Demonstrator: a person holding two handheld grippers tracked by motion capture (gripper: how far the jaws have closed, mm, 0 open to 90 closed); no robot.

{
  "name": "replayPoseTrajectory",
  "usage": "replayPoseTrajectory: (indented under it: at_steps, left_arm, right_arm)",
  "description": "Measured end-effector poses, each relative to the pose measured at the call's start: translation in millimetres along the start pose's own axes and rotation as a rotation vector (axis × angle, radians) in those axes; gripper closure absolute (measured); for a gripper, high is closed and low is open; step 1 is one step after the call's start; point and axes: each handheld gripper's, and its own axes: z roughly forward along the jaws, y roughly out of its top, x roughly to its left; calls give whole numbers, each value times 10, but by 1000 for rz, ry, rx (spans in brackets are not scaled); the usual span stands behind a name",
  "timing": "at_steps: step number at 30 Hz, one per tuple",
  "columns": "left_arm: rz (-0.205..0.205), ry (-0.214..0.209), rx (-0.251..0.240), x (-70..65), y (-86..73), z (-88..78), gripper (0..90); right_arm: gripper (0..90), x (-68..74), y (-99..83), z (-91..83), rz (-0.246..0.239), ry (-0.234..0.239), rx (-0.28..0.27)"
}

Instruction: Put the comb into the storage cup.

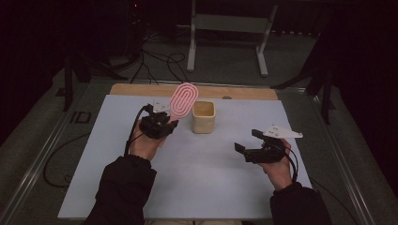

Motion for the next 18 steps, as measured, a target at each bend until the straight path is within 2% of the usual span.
replayPoseTrajectory:
  at_steps: [16,18]
  left_arm:
    - [54,-22,-20,-135,76,-63,705]
    - [75,-28,-22,-162,81,-62,705]
  right_arm:
    - [76,-22,235,143,54,33,5]
    - [76,-23,273,173,59,39,7]
